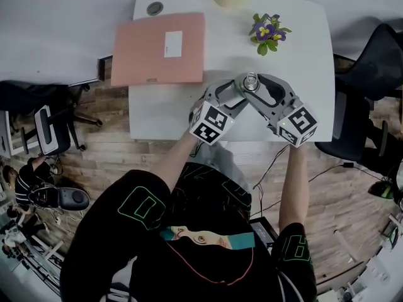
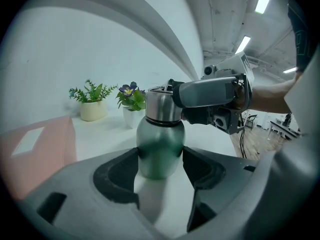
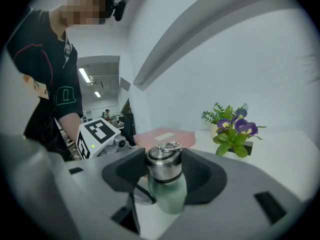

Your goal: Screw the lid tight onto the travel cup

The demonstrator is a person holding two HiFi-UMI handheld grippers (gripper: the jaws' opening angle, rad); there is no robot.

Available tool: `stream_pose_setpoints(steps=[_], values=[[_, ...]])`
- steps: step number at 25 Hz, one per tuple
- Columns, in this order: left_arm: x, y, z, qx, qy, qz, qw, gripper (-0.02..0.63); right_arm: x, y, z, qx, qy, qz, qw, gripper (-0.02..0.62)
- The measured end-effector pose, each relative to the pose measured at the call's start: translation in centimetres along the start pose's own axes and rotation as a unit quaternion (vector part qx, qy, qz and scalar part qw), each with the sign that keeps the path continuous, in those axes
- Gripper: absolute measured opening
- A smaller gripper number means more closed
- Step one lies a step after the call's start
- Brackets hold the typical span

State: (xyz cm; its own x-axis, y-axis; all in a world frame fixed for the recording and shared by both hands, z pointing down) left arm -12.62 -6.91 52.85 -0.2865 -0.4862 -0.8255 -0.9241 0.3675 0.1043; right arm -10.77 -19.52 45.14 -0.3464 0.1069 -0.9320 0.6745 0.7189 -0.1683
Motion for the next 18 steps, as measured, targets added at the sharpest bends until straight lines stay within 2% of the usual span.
stream_pose_setpoints(steps=[4,9,15,18], values=[[-0.1,0.0,0.0,-0.002,-0.001,0.003,1.0,0.288,-0.3,0.6,0.1,-0.042,-0.012,-0.02,0.999,0.23],[-0.3,0.1,0.2,-0.003,-0.002,0.008,1.0,0.287,-0.7,2.1,-0.2,-0.124,-0.039,-0.036,0.991,0.23],[-0.3,-0.1,0.0,0.0,-0.003,0.007,1.0,0.285,-1.5,3.8,-0.5,-0.242,-0.086,-0.064,0.964,0.23],[-0.4,-0.1,0.0,0.005,-0.005,0.01,0.9999,0.285,-1.7,4.3,-0.9,-0.282,-0.105,-0.079,0.95,0.23]])
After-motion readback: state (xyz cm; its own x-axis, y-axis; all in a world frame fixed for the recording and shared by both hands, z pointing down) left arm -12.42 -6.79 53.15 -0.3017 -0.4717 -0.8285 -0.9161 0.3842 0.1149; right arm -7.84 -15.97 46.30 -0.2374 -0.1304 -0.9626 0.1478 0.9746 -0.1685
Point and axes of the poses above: the fingertips, and each gripper's own axes: z backward along the fingers, y to its left, x out of its top, the point moved 8 cm from there along z, backward along the fingers, and after that the axes turned 4 degrees about y, right-handed, at the moved point
